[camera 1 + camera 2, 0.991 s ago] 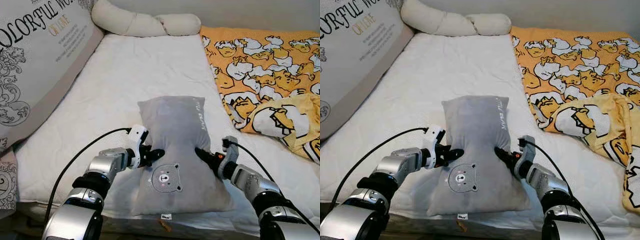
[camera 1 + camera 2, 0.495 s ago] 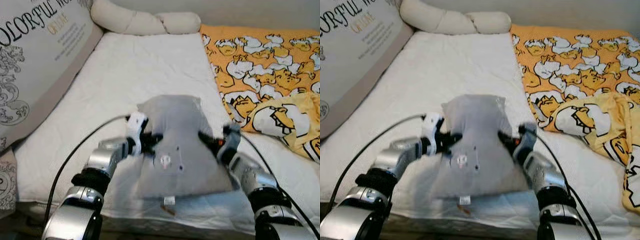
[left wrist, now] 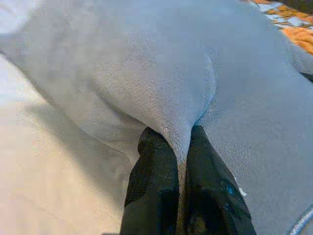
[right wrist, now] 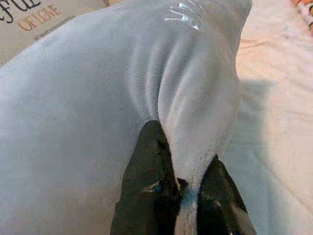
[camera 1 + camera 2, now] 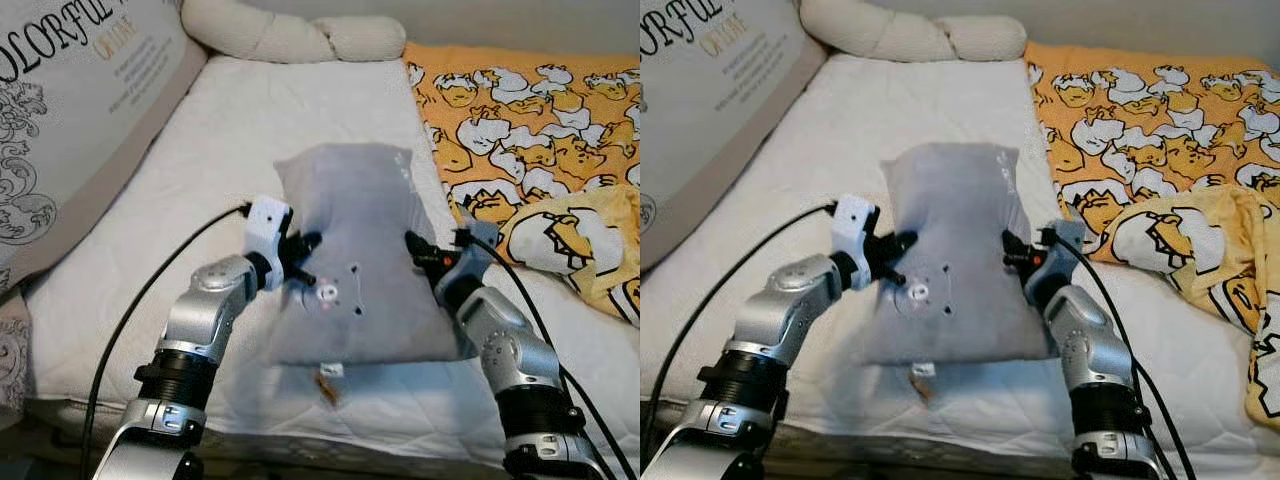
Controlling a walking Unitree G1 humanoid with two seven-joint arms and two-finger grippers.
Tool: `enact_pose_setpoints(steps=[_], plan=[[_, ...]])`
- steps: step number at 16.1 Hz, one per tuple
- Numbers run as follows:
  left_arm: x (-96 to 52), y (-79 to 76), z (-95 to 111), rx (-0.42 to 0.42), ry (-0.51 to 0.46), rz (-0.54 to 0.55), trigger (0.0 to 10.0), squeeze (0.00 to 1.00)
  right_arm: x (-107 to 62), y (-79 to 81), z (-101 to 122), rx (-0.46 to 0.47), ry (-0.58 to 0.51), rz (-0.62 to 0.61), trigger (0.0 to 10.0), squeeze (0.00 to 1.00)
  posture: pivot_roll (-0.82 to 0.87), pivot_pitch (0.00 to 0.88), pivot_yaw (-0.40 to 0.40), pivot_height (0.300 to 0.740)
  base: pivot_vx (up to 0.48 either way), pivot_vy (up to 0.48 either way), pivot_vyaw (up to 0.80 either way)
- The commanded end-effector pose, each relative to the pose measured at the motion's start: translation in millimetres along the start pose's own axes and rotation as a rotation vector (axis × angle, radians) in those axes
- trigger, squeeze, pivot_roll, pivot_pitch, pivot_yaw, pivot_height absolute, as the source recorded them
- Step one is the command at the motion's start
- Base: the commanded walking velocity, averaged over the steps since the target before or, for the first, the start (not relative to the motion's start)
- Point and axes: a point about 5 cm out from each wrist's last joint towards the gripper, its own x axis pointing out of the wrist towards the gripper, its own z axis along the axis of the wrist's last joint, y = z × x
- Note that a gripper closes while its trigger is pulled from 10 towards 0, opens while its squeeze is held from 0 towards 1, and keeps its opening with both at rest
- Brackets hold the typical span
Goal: Clean up the room
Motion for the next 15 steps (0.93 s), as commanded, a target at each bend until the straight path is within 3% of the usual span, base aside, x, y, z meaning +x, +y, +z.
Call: enact_pose_setpoints(steps=[1, 3, 7, 8, 9, 10, 15], plan=[[-2.6, 3.0, 11.2, 0.055, -0.039, 0.042, 0.0, 0.0, -1.9, 1.3, 5.1, -0.02, -0.012, -0.012, 0.0, 0.0, 0.06, 0.0, 0.005, 0.74, 0.0, 0.0, 0.0], [-1.8, 3.9, 21.6, 0.069, -0.085, 0.104, 0.0, 0.0, -3.4, 6.9, 9.6, -0.034, -0.066, -0.056, 0.0, 0.0, 0.06, 0.0, 0.006, 0.74, 0.0, 0.0, 0.0], [-4.2, -1.2, 19.6, 0.075, -0.092, 0.115, 0.0, 0.0, -6.4, 16.7, 10.2, -0.043, -0.065, -0.078, 0.0, 0.0, 0.06, 0.0, 0.006, 0.74, 0.0, 0.0, 0.0], [-5.1, -2.4, 18.8, 0.1, -0.097, 0.124, 0.1, 0.0, -6.8, 18.3, 8.0, -0.086, -0.044, -0.095, 10.0, 0.0, 0.06, 0.0, 0.002, 0.74, 0.0, 0.0, 0.0], [-6.5, -4.3, 19.6, 0.138, -0.108, 0.132, 8.4, 0.0, -6.6, 18.8, 6.2, -0.125, -0.025, -0.11, 10.0, 0.0, 0.07, 0.0, -0.004, 0.74, 0.0, 0.0, 0.0], [-6.8, -3.4, 17.2, 0.162, -0.08, 0.156, 10.0, 0.0, -5.4, 18.2, 2.8, -0.125, 0.006, -0.11, 10.0, 0.0, 0.08, 0.0, -0.01, 0.74, 0.0, 0.0, 0.0], [-14.2, 3.7, 12.3, 0.179, -0.06, 0.197, 10.0, 0.0, -5.5, 23.5, 3.9, -0.197, -0.009, -0.126, 10.0, 0.0, 0.08, 0.0, -0.004, 0.74, 0.0, 0.0, 0.0]])
